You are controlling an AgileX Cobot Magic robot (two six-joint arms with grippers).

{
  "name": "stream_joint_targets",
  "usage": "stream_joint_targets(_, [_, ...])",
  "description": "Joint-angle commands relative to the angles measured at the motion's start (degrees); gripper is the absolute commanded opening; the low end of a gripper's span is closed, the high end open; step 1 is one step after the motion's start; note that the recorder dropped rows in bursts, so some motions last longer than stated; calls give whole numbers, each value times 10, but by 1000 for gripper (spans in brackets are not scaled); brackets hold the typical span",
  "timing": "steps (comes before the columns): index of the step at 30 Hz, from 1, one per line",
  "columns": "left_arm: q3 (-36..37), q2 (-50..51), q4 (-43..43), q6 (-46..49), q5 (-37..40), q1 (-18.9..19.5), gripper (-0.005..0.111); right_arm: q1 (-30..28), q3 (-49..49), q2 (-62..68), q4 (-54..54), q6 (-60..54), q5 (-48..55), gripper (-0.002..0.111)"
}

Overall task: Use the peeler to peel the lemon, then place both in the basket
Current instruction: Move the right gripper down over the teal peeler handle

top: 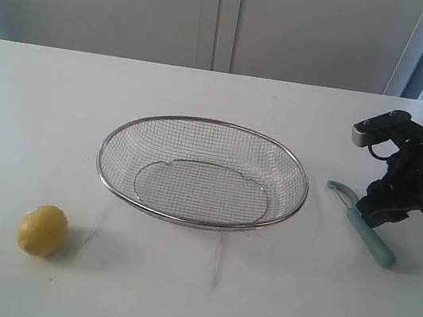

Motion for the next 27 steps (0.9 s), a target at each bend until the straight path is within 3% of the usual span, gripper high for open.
stream_joint_targets(1, [2, -3, 0, -3, -1, 0, 0, 3, 0, 4, 17, -6, -2, 47])
stream_joint_targets(27, [2, -3, 0, -3, -1, 0, 0, 9, 0, 38, 13, -6, 1, 47])
